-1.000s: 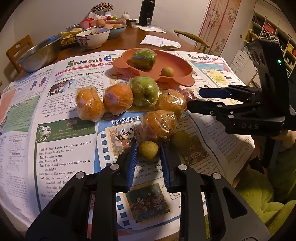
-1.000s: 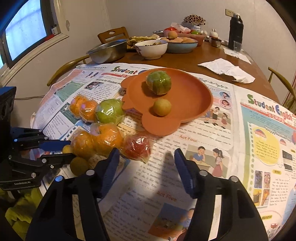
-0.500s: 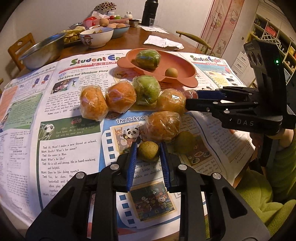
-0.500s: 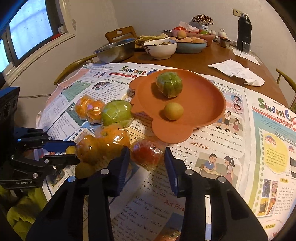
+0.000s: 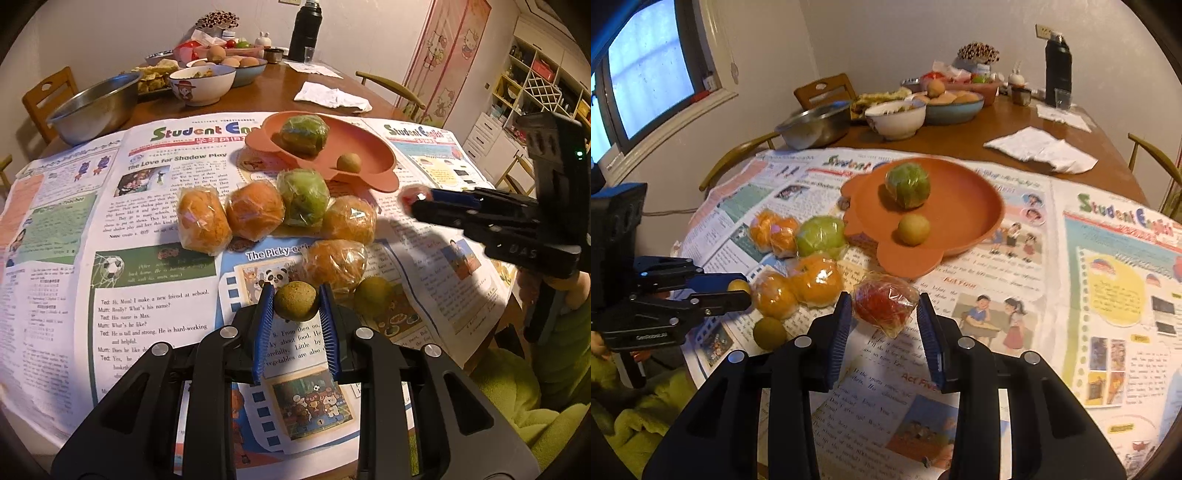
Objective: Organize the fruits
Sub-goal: 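Carry the brown fruit and the red bagged fruit over the orange plate with both tools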
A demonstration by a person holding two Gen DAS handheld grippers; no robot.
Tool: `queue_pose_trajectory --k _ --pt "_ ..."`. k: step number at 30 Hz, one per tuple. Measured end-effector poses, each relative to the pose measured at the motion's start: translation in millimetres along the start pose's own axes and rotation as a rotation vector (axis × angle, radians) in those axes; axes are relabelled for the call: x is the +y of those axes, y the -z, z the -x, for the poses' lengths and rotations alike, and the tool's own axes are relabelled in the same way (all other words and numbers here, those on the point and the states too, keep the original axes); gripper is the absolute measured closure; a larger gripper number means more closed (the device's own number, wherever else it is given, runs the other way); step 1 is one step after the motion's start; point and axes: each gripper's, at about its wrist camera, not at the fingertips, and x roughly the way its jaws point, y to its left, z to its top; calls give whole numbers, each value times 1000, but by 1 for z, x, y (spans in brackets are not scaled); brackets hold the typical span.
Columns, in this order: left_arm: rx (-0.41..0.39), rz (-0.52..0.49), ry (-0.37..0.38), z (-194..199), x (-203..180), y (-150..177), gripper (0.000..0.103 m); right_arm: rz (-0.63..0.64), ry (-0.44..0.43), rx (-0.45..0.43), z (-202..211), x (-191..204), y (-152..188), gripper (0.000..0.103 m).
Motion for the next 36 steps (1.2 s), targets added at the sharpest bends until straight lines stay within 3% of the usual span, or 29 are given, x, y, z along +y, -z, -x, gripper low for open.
queue_pose_trajectory --k 8,19,36 --pt "-21 9 -9 5 2 -5 85 0 11 -38 12 -2 -6 68" --pt "-81 -3 -28 15 3 -38 85 10 15 -54 11 -6 -18 68" --pt "-76 -59 7 -13 -16 -93 85 -8 26 -88 8 -29 -39 68"
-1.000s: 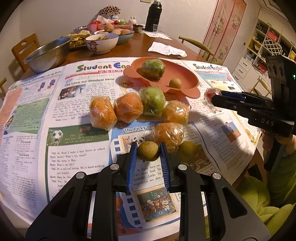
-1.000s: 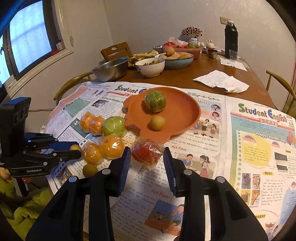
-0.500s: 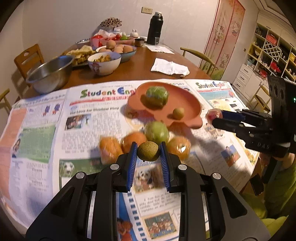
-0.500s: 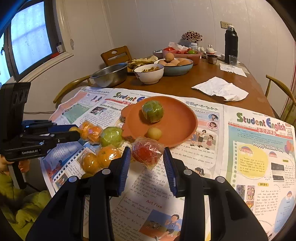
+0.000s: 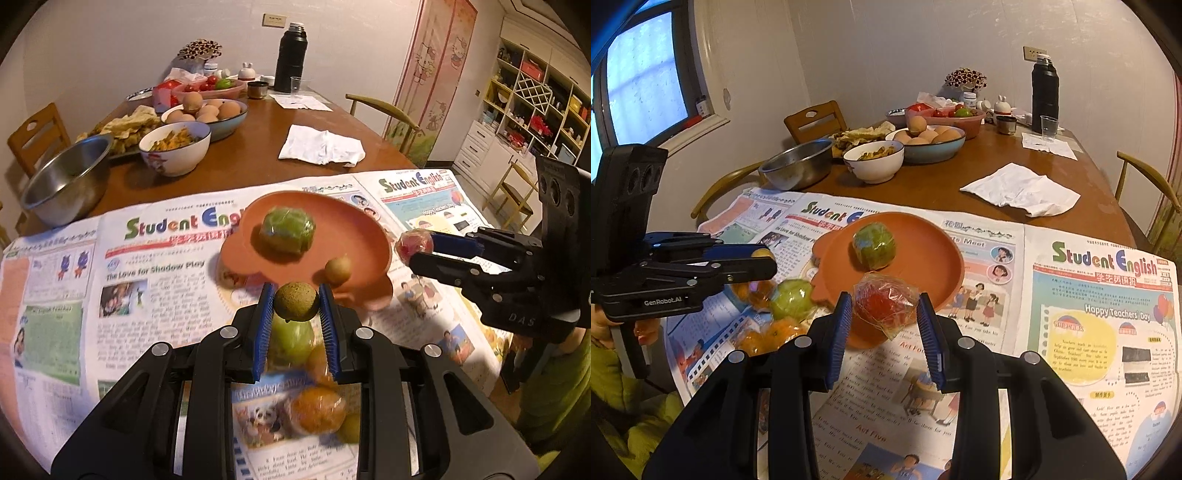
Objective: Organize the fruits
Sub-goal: 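Carry the brown fruit and the red bagged fruit over the orange plate with both tools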
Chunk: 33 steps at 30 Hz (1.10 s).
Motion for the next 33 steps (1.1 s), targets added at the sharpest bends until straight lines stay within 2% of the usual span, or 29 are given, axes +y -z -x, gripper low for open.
queue_pose_trajectory --k 15,33 --pt "30 -26 24 -31 3 -31 86 -11 16 7 -17 -13 -18 68" --pt "99 -40 48 -65 6 -37 86 -21 18 30 -36 -23 -29 68"
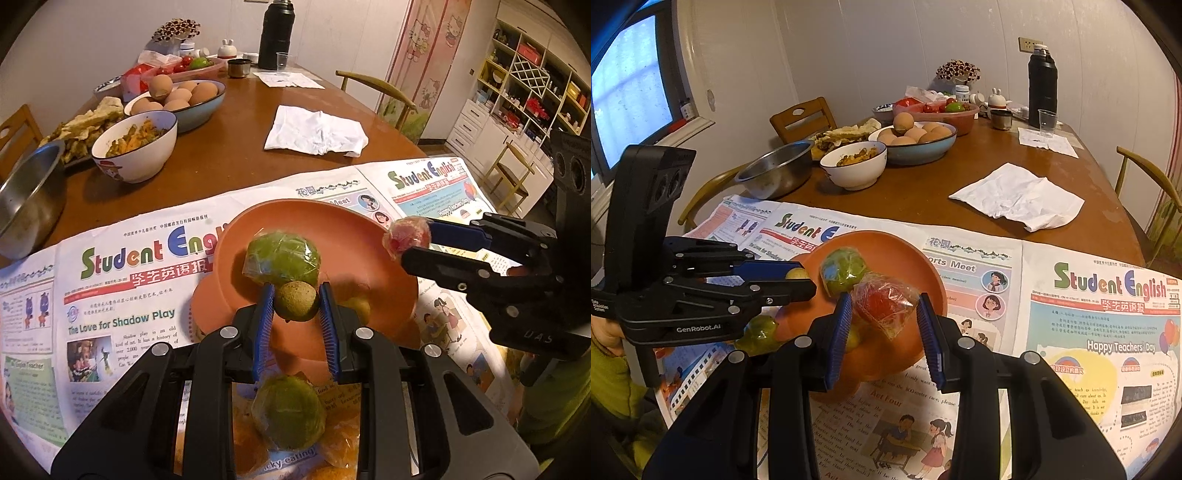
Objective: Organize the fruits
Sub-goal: 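Carry the brown fruit and the red bagged fruit over the orange plate with both tools, then drop the brown fruit onto plate from left tool while right tool holds red bag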
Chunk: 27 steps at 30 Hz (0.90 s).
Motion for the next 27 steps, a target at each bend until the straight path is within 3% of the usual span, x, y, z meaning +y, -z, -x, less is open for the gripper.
queue_pose_trajectory --k 27 --pt "39 1 20 -17 3 -1 85 8 6 54 -23 -6 -4 68"
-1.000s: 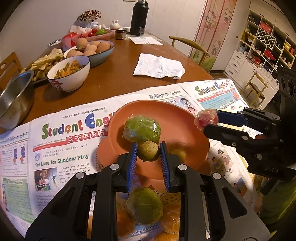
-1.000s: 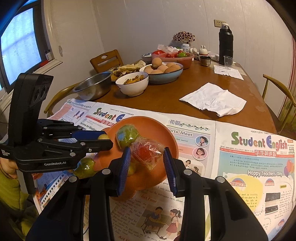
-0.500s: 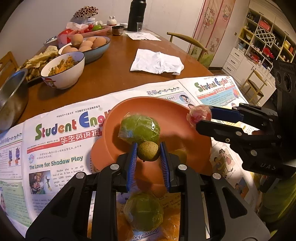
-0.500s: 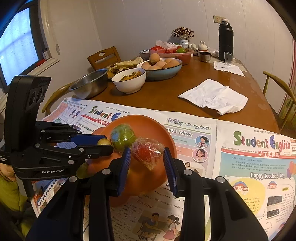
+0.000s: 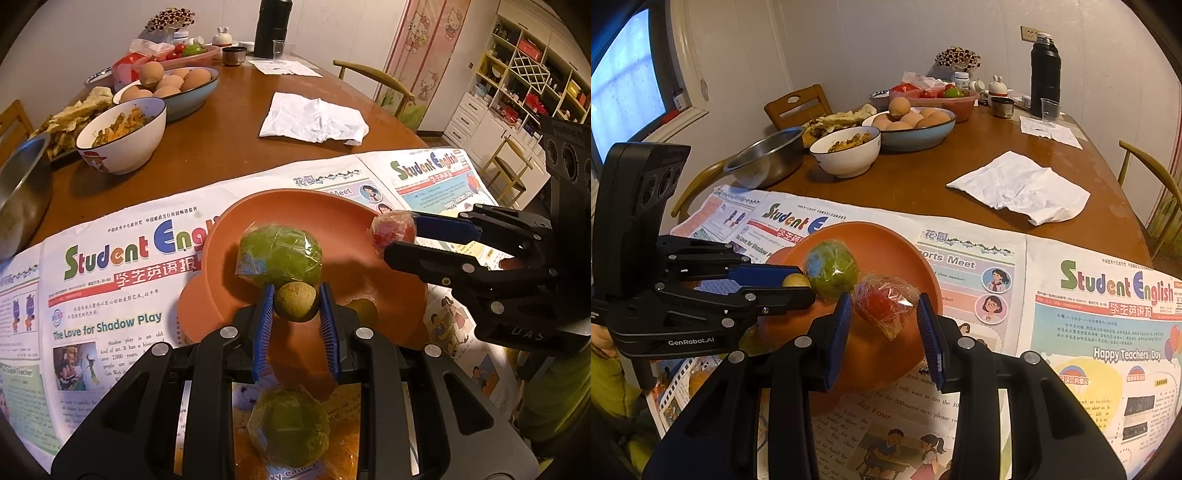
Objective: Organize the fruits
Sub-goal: 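Drop the brown fruit onto plate from left tool while right tool holds red bag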
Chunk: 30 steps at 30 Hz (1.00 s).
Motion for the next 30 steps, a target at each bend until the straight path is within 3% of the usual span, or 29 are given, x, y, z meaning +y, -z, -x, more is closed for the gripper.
queue_pose_trajectory --k 30 --pt "-10 16 -2 6 5 3 85 92 14 103 -32 13 -4 67"
